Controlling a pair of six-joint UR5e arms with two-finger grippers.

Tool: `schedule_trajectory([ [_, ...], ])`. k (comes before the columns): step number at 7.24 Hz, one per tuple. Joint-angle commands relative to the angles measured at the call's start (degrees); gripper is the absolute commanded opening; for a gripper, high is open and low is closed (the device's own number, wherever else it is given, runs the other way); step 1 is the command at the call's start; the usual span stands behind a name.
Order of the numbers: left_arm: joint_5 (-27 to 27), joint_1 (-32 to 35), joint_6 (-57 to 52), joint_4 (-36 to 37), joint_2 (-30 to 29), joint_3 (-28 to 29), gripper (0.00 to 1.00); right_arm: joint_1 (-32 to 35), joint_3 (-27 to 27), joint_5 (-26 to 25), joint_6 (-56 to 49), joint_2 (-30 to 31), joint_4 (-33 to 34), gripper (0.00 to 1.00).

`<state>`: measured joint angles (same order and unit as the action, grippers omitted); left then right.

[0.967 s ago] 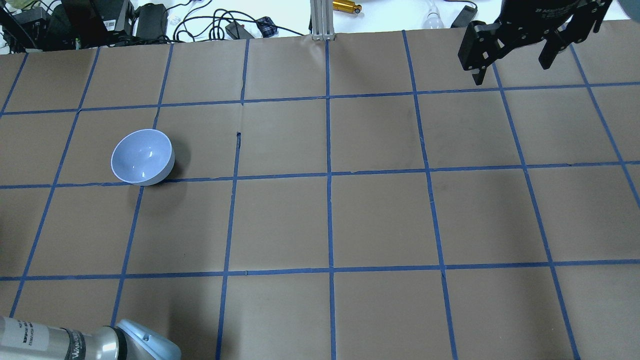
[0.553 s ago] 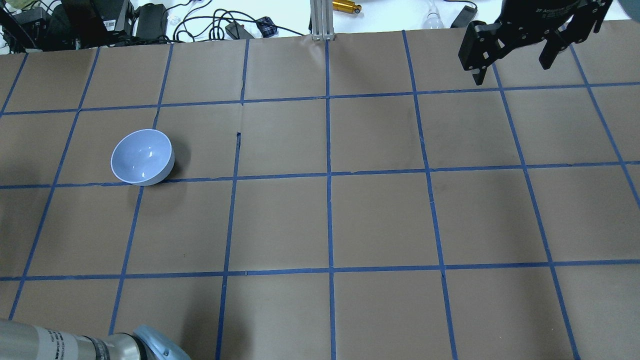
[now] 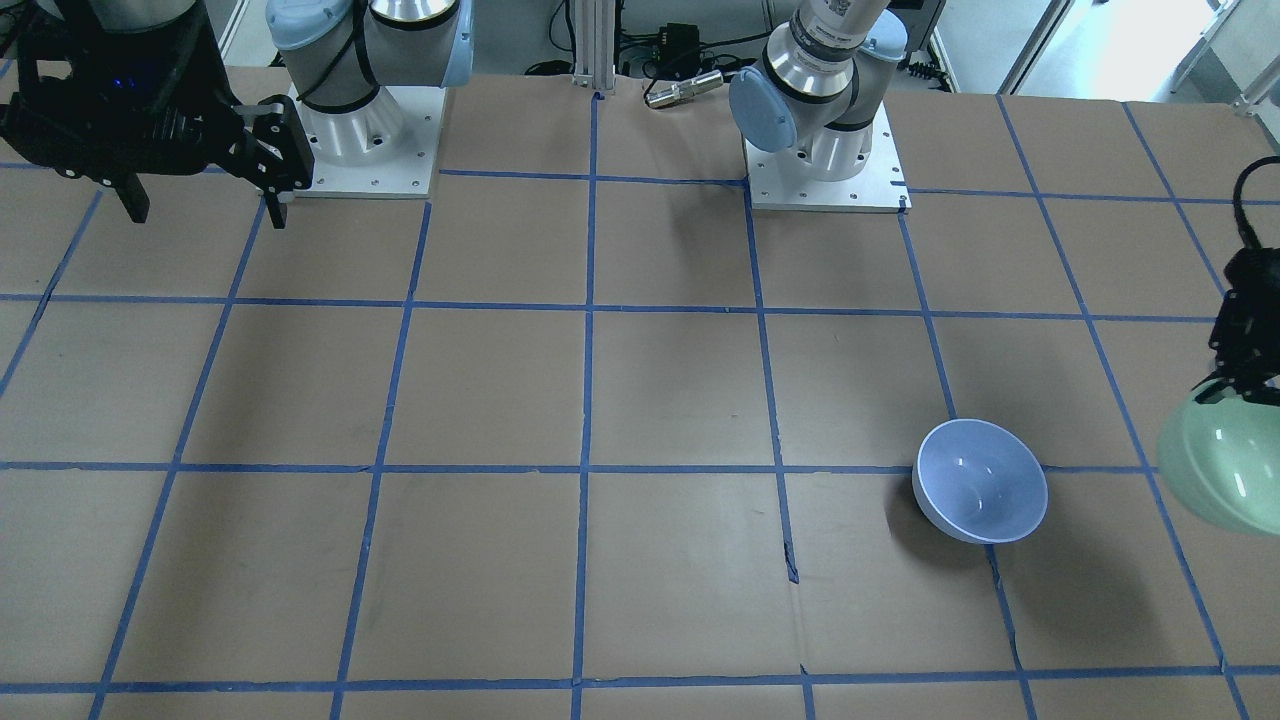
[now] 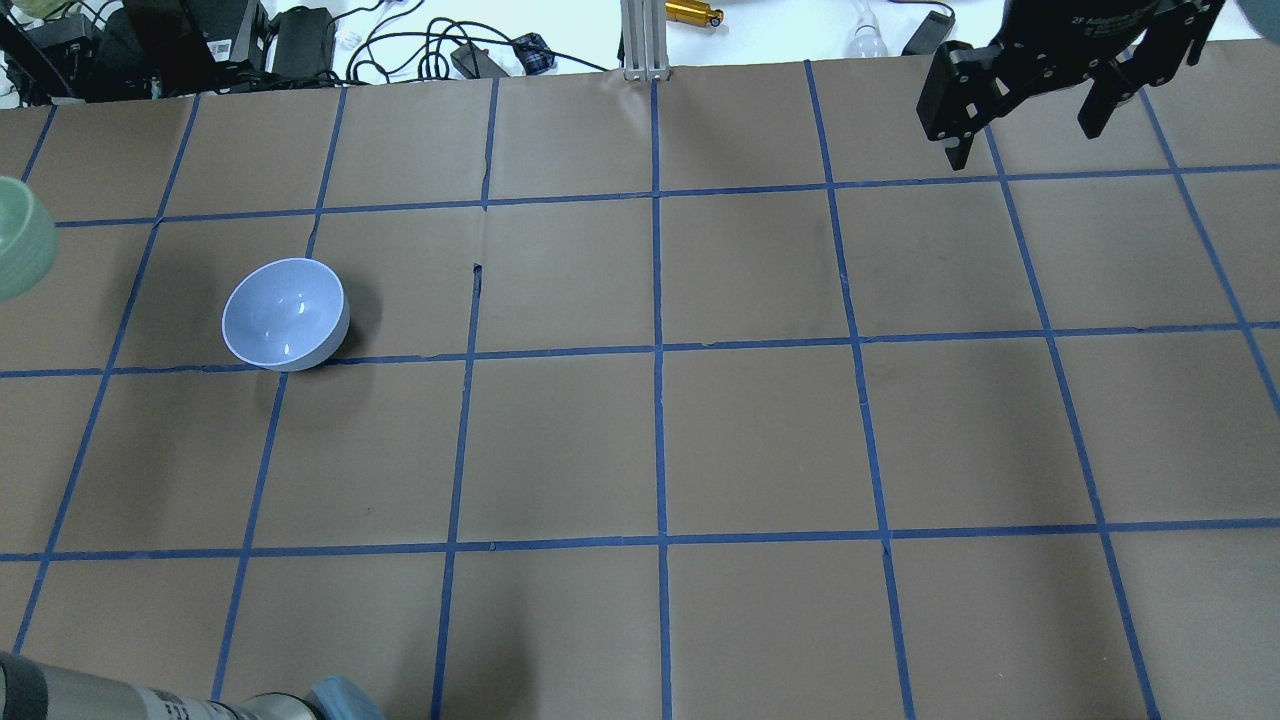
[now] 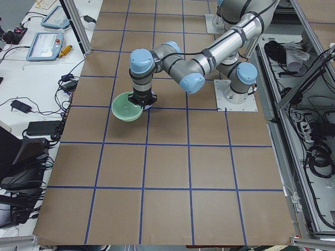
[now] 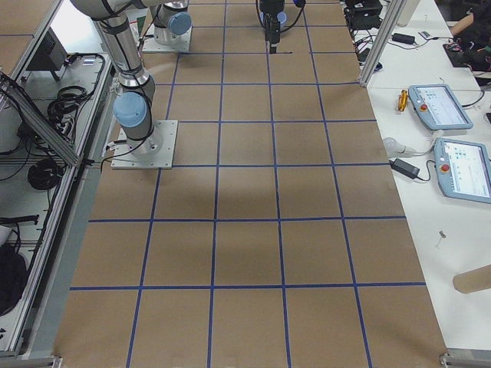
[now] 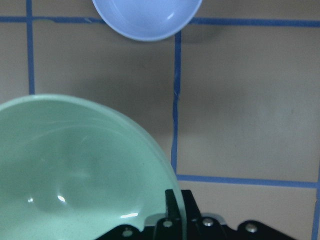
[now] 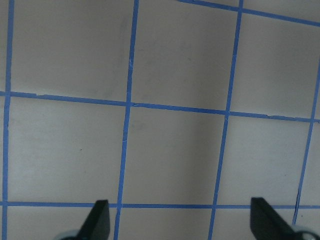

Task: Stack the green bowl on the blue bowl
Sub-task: 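Lift the green bowl and carry it over the pale blue bowl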

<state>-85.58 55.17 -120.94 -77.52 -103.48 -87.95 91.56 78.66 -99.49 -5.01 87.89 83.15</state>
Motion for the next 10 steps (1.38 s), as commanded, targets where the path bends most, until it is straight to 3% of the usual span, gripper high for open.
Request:
schedule_trajectory([
  [1,0.33,8.43,14.52,-0.26,0.38,-2.21,0.0,0.03,0.0,0.0,0.0,0.0,0.0,1.0],
  [2,0.33,11.07,21.38,-0.09,1.69,-4.83,0.0,0.03,0.0,0.0,0.0,0.0,0.0,1.0],
  [4,0.42,11.97,24.69,0.52,6.16,-12.64,0.0,0.03,0.0,0.0,0.0,0.0,0.0,1.0],
  [6,0.16,11.97,23.65,8.49,9.42,-19.86,0.0,-0.06,0.0,0.0,0.0,0.0,0.0,1.0],
  [10,-3.1,11.63,16.38,11.14,9.62,-22.09,0.0,0.03,0.0,0.0,0.0,0.0,0.0,1.0],
])
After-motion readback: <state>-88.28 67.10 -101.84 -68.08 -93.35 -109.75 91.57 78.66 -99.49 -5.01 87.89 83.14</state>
